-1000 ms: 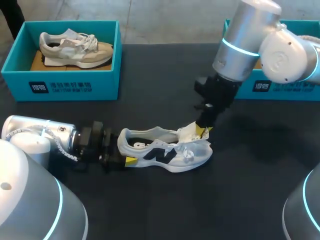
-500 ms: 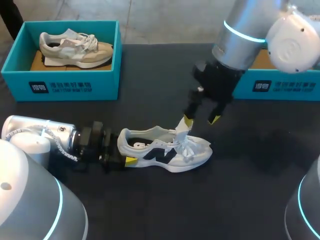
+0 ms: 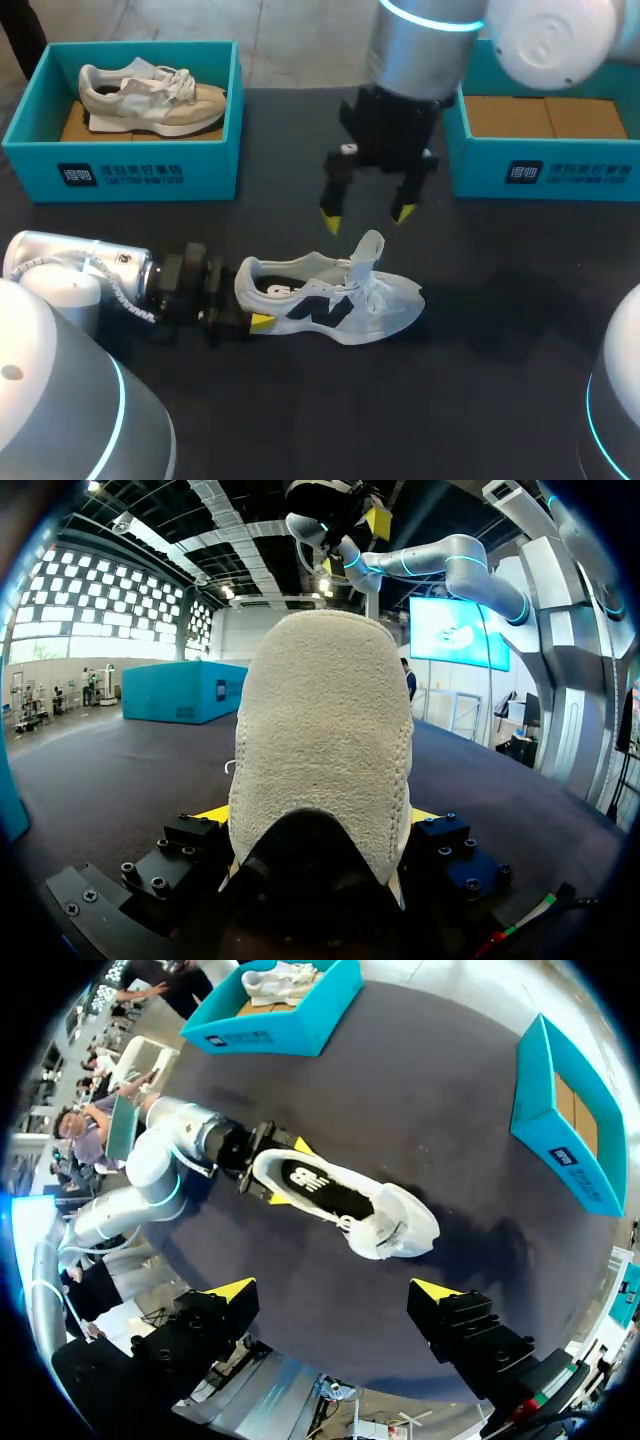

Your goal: Take the shoe out of the shoebox, open the shoe tongue, remove and reinsert the insole, then place the shoe into the shoebox

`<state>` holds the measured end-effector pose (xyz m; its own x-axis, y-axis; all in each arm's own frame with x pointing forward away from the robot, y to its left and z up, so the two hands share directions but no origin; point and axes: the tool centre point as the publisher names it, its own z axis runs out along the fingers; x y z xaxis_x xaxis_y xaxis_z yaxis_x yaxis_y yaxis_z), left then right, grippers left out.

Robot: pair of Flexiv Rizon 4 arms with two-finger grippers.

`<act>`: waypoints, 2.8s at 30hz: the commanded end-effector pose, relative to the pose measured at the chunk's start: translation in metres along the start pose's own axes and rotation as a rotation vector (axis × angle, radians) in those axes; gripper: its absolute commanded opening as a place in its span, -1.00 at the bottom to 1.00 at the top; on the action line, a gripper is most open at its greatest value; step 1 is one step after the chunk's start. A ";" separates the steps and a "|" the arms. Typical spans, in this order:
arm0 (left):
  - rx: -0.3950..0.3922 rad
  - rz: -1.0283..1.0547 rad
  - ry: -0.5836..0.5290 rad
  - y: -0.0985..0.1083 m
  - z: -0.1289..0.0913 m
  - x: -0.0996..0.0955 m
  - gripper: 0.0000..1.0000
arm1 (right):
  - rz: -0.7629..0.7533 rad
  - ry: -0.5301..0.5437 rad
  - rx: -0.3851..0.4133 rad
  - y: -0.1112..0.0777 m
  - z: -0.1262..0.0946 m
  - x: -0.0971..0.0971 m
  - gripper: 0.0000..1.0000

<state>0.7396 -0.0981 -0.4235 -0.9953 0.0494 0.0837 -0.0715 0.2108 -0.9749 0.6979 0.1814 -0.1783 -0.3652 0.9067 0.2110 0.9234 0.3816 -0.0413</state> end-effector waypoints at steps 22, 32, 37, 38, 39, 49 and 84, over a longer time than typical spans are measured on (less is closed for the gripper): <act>0.001 0.000 -0.003 0.005 0.003 0.002 -1.00 | -0.489 -0.375 -0.164 0.042 0.016 0.085 -1.00; 0.001 0.000 -0.003 0.005 0.003 0.002 -1.00 | -0.903 -0.166 0.025 0.032 0.021 0.069 -1.00; 0.001 0.000 -0.003 0.005 0.003 0.002 -1.00 | -0.903 -0.166 0.025 0.032 0.021 0.069 -1.00; 0.001 0.000 -0.003 0.005 0.003 0.002 -1.00 | -0.903 -0.166 0.025 0.032 0.021 0.069 -1.00; 0.001 0.000 -0.003 0.005 0.003 0.002 -1.00 | -0.903 -0.166 0.025 0.032 0.021 0.069 -1.00; 0.001 0.000 -0.003 0.005 0.003 0.002 -1.00 | -0.910 -0.205 0.023 0.034 0.023 0.069 -1.00; 0.001 0.000 -0.003 0.005 0.003 0.002 -1.00 | -0.869 -0.506 0.122 0.052 0.087 0.032 -1.00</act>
<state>0.7395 -0.0981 -0.4234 -0.9953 0.0497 0.0837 -0.0714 0.2106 -0.9750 0.7250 0.2474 -0.2581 -0.9390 0.2645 -0.2200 0.3056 0.9349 -0.1803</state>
